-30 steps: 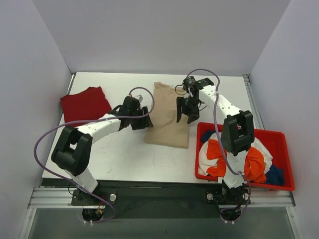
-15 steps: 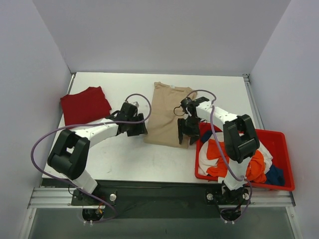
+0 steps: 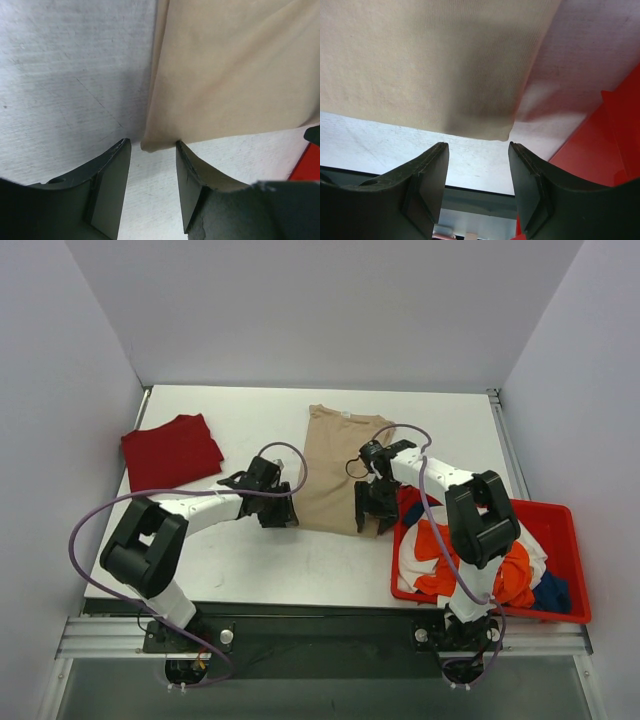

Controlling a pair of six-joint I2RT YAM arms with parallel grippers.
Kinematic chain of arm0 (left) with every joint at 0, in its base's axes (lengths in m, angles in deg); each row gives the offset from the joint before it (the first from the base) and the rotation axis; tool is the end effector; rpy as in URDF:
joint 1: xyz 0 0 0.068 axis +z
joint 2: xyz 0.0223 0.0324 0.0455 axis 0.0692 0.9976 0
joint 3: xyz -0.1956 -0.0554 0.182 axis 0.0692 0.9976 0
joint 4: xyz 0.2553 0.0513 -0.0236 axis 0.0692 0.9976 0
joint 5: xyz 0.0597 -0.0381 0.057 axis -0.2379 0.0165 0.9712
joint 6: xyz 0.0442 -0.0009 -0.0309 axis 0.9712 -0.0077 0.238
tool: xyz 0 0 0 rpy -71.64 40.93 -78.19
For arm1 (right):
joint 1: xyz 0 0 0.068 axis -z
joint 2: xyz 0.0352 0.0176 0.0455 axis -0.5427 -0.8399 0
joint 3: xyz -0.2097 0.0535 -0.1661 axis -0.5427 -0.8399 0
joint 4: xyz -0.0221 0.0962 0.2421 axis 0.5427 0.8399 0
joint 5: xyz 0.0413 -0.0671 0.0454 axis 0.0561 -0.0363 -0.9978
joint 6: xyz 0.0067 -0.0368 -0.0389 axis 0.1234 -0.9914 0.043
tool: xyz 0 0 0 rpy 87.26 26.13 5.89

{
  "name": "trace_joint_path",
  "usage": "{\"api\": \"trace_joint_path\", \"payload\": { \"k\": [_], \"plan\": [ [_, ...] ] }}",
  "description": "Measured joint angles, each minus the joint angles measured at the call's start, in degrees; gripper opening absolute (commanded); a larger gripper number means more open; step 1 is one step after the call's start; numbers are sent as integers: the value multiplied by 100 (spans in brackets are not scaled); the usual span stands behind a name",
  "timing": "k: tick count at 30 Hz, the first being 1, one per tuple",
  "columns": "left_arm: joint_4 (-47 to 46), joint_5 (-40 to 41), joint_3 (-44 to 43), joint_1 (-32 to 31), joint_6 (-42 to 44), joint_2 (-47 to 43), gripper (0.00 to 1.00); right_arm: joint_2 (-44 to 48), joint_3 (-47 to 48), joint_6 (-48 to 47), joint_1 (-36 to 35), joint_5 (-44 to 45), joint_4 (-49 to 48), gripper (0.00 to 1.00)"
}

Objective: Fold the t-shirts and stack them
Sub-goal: Grab one side of the 2/3 rectangular tshirt with both arms

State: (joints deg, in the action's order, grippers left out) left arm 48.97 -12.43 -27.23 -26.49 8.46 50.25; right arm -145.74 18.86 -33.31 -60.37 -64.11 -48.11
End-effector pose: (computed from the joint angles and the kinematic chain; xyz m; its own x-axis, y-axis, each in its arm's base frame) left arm 0.2705 -0.1655 0.1643 -0.9293 -0.1634 -0.3311 -0.0050 0.9023 -0.4311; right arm 0.3157 0.1741 0.1728 -0.9926 -0.0103 -0.1209 -0.0499 0.9429 0.3293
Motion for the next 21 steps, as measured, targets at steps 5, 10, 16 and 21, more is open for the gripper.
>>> {"api": "trace_joint_path", "payload": {
  "k": [5,10,16,21],
  "plan": [
    [-52,-133,31,-57,-50,146,47,0,-70,83,-39,44,-79,51],
    [-109,-232,13,-87,-79,278,16,0,-85,133,-39,111,-111,51],
    [-131,-271,-15,-96,-107,330,0,0,-90,197,-42,177,-138,51],
    [-129,-262,-15,-96,-111,328,0,0,-125,238,-66,219,-197,51]
  ]
}}
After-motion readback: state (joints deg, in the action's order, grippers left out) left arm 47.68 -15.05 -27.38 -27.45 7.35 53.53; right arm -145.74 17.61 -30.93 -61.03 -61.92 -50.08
